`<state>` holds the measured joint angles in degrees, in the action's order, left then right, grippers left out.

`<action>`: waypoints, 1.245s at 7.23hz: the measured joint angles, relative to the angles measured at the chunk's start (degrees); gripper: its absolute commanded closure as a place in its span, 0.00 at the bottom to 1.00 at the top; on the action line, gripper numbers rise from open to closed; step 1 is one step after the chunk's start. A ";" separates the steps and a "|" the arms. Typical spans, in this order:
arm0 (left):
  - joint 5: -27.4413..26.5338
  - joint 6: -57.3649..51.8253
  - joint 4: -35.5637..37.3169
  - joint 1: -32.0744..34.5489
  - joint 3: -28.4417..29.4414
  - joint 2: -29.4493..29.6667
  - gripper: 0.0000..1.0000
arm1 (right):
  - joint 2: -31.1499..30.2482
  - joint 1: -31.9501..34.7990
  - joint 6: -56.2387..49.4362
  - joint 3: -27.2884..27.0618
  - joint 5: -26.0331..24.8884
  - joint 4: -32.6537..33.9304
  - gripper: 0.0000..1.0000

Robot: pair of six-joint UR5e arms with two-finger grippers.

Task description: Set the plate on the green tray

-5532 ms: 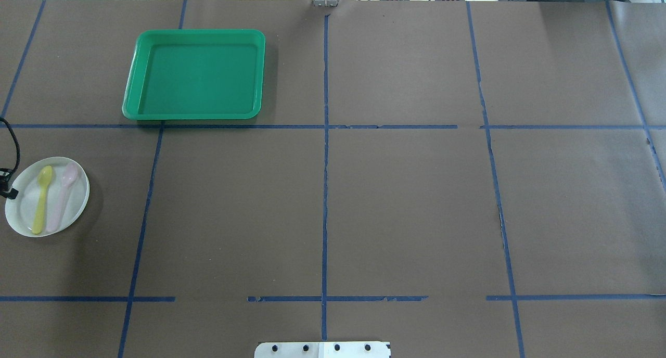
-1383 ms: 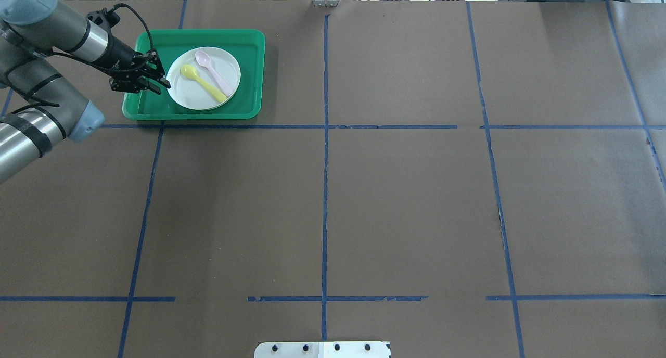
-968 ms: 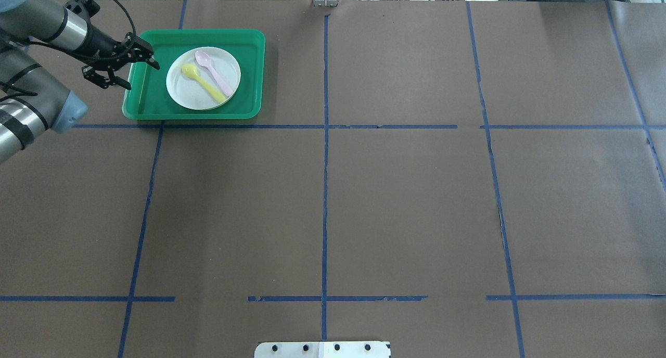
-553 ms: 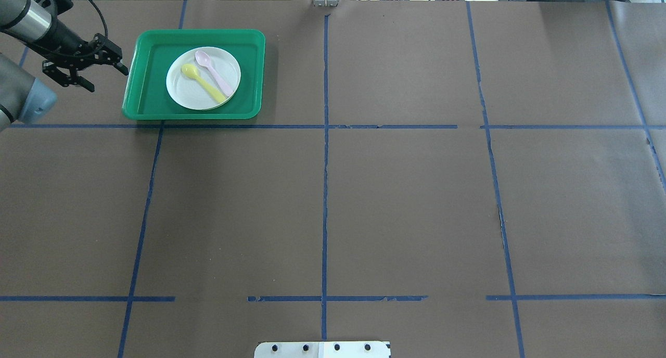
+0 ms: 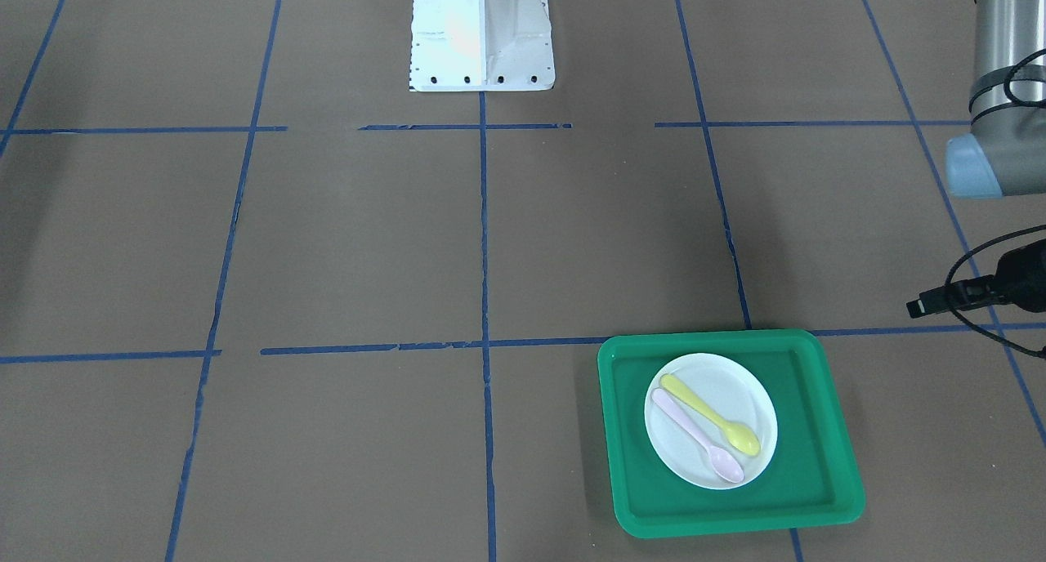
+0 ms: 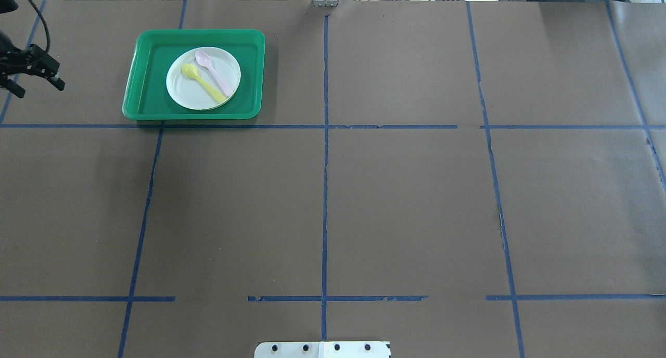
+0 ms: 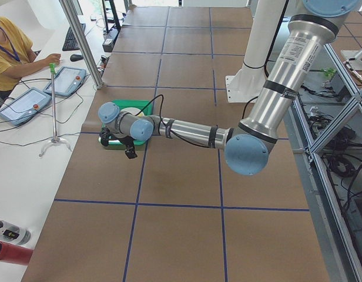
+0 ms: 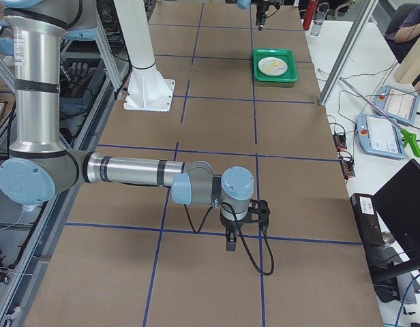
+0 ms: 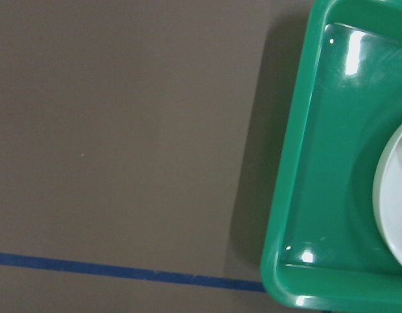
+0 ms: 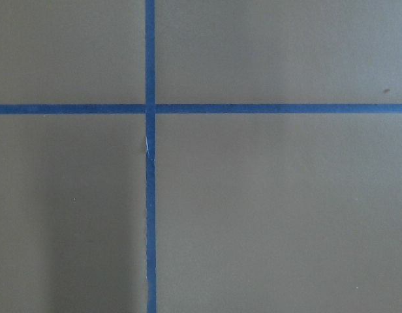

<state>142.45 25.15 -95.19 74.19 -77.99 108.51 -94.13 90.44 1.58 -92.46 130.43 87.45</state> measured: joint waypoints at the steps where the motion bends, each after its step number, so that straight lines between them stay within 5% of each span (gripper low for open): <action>1: -0.01 -3.33 1.05 2.60 -4.44 -5.91 0.03 | 0.00 0.00 -0.02 0.02 0.00 0.00 0.00; 4: -0.84 -19.60 8.52 11.99 -13.77 -18.89 0.00 | 0.00 0.00 -0.01 0.02 0.00 0.00 0.00; 9: -8.81 -28.04 17.00 23.06 -14.53 -22.49 0.00 | 0.00 0.00 0.00 0.00 0.00 0.00 0.00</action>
<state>133.64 -2.89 -78.19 97.25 -92.52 86.03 -94.13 90.44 1.58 -92.46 130.43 87.45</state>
